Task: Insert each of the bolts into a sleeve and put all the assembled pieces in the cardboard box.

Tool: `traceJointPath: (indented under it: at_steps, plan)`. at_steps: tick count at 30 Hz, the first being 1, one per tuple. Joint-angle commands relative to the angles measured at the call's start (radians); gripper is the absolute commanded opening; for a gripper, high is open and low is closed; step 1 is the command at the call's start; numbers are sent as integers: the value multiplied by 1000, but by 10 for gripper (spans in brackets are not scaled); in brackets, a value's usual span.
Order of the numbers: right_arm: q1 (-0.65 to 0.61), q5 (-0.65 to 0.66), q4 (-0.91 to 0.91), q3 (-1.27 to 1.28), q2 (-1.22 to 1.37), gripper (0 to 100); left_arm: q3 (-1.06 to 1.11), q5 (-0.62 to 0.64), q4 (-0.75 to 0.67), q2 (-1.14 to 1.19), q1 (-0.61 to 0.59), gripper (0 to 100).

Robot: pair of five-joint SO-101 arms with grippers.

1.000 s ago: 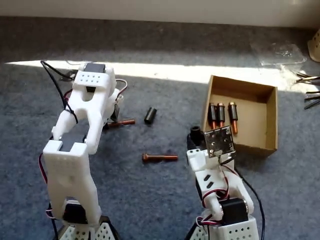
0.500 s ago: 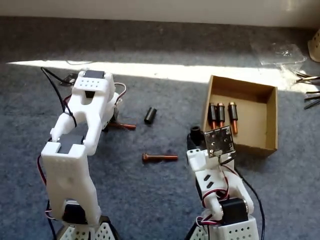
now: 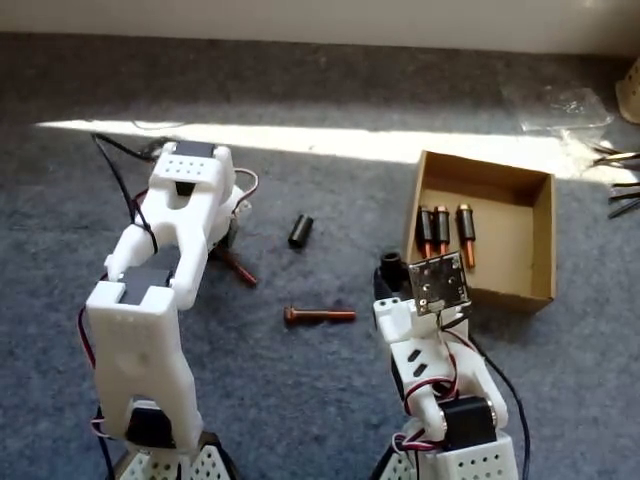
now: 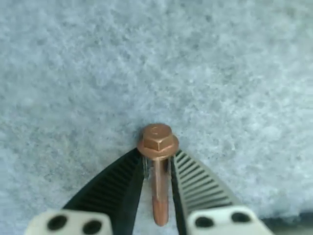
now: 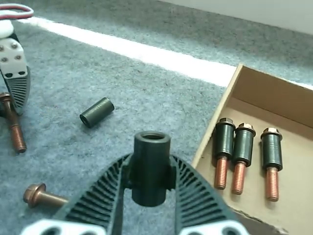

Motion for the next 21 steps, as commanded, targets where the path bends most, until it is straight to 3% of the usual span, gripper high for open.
traceJointPath:
  at_steps: [1,15,21]
  plan:
    - [5,-2,-27,-12,1,4,-2,-241,-9,-4,35,46]
    - [-4,-2,-27,-10,1,4,-4,-936,-3,-15,35,43]
    - [-116,-2,-27,-7,1,4,5,-1000,-2,-148,35,42]
